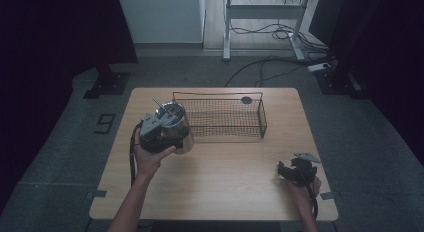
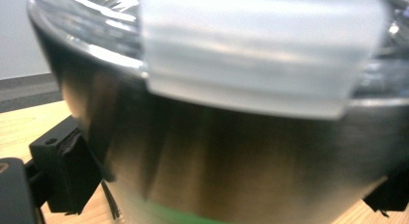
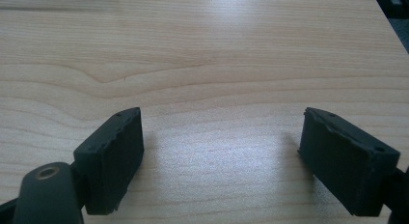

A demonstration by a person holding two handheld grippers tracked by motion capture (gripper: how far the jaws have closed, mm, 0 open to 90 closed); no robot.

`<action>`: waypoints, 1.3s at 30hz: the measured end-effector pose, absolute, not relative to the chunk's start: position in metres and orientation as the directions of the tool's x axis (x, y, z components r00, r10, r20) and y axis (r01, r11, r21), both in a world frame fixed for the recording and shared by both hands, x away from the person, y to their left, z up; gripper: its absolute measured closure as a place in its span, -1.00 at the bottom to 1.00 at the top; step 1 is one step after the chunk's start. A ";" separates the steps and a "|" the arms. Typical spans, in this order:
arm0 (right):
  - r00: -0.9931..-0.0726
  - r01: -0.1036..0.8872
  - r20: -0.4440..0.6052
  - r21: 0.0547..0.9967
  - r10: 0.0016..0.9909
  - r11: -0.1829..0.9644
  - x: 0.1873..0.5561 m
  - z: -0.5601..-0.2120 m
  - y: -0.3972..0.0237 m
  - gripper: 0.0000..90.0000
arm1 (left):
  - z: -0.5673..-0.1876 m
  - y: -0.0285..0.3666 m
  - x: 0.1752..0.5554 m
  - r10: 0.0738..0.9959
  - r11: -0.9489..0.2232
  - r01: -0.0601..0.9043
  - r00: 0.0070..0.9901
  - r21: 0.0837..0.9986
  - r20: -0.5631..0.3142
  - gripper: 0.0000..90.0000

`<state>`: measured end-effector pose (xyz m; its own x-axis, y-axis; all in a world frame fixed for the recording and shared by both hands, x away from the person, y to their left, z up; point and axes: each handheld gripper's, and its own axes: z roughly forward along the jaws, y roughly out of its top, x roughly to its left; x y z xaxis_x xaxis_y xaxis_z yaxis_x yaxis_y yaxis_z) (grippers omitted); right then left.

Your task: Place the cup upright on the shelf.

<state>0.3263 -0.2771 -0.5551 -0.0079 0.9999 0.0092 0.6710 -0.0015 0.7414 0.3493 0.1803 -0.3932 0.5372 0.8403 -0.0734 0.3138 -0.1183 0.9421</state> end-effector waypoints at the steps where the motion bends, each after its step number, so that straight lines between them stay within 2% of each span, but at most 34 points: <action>1: -0.008 0.671 0.009 0.742 1.000 -0.001 0.326 -0.555 -0.277 -0.66 | -0.392 0.180 0.351 0.840 -0.118 0.314 0.538 0.942 -0.074 -0.91; 17: -0.010 0.673 0.009 0.740 1.000 0.000 0.326 -0.555 -0.277 -0.65 | -0.379 0.175 0.372 0.838 -0.150 0.291 0.545 0.945 -0.035 -0.91; 24: -0.012 0.672 0.009 0.741 1.000 0.002 0.326 -0.555 -0.277 -0.65 | -0.370 0.175 0.392 0.844 -0.130 0.292 0.534 0.947 -0.049 -0.91; 39: -0.012 0.667 0.010 0.745 1.000 0.001 0.328 -0.555 -0.277 -0.64 | -0.374 0.174 0.421 0.854 -0.121 0.321 0.516 0.939 -0.066 -0.91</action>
